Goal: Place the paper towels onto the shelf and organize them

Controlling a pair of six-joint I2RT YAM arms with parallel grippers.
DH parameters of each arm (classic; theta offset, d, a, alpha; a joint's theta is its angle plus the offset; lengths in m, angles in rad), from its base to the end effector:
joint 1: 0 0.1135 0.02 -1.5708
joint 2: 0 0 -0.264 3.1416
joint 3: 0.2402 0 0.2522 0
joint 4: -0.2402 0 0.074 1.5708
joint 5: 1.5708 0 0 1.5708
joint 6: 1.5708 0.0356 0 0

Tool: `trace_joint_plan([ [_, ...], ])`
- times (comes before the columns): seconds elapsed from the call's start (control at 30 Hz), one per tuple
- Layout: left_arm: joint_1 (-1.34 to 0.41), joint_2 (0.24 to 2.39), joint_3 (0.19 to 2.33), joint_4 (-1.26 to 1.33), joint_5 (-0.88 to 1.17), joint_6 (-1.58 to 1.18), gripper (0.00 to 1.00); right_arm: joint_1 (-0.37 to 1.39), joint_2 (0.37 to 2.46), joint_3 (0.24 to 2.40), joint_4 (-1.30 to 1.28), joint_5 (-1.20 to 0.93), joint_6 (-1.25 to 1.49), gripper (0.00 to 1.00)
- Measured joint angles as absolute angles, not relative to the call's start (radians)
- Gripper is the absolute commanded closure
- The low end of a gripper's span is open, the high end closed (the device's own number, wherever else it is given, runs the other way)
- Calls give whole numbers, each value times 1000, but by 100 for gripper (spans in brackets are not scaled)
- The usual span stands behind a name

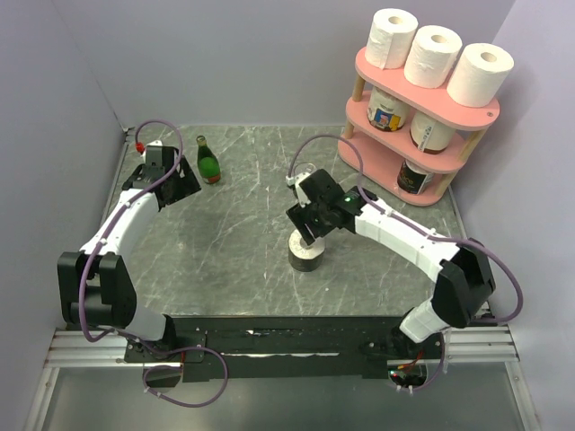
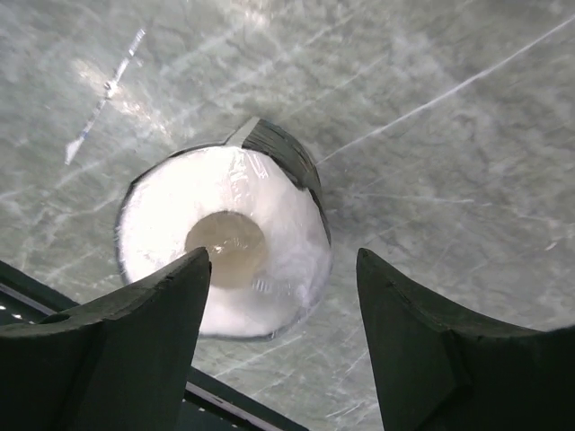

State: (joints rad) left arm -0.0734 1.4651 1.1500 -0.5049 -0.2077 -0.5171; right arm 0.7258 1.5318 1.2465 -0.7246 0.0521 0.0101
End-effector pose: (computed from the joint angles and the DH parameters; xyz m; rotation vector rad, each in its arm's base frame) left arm 0.3176 -0.0160 0.2776 -0.6155 2.2869 -0.0354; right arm 0.2405 0.2110 0.2732 -0.8898 2.4350 0.2056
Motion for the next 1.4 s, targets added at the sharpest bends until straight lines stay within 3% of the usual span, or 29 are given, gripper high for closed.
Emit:
trace_joint_plan([
  [0.33, -80, 1459, 1150, -505, -208, -517, 4, 816, 1414, 1258, -728, 30, 12, 28],
  [0.9, -91, 1454, 1150, -501, -195, -517, 4, 897, 1590, 1253, -717, 80, 33, 42],
  [1.4, -91, 1454, 1150, -498, -181, -517, 4, 936, 1624, 1301, -756, 158, 55, 39],
])
